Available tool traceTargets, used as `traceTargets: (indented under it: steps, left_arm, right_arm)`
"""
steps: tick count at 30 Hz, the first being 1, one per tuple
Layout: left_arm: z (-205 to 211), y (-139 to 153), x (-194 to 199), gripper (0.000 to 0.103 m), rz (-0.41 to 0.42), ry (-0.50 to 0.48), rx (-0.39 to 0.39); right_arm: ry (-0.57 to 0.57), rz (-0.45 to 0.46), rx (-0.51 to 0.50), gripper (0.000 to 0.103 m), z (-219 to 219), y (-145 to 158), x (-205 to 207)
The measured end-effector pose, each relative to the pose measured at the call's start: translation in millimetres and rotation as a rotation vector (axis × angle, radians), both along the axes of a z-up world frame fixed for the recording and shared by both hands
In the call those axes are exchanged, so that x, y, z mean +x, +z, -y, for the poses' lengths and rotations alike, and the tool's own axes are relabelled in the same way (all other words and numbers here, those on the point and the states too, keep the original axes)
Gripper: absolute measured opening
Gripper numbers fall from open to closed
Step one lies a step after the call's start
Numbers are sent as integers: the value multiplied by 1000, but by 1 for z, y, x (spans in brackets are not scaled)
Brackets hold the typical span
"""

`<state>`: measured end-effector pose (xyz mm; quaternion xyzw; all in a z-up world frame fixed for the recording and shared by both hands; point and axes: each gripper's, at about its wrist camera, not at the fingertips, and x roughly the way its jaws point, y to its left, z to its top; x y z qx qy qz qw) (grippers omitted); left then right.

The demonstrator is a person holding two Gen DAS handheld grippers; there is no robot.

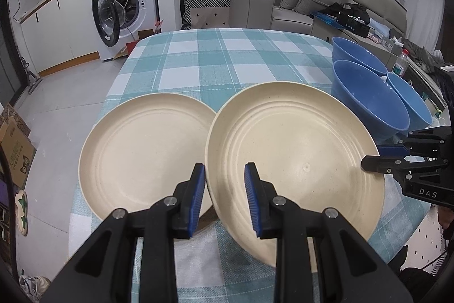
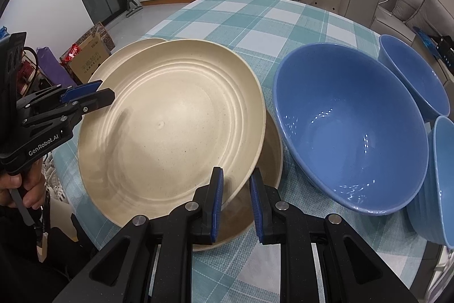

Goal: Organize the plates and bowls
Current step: 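Carry the held plate with the left gripper while the right gripper carries its plate, then lower and release the cream plate with the left gripper while the right gripper does too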

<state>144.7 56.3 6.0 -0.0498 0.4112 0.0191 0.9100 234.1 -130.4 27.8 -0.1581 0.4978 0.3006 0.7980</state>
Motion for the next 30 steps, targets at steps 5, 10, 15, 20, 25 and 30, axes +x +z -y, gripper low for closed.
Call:
traceTargets:
  steps: [5, 10, 15, 20, 25, 30]
  left_arm:
    - [6, -3, 1, 27, -14, -14, 13]
    - [11, -5, 2, 27, -24, -28, 23]
    - [16, -6, 4, 27, -31, -41, 37]
    - [21, -9, 6, 27, -45, -53, 54]
    - [26, -13, 8, 27, -63, -59, 76]
    - [28, -16, 10, 27, -74, -71, 82]
  right_arm:
    - [-5, -2, -13, 19, 4, -2, -1]
    - [-12, -7, -22, 19, 7, -2, -1]
    - [-16, -15, -39, 19, 10, -6, -3]
    - [-19, -13, -50, 19, 13, -6, -4]
    - [-20, -18, -62, 19, 14, -8, -3]
    - [-19, -12, -78, 19, 15, -9, -3]
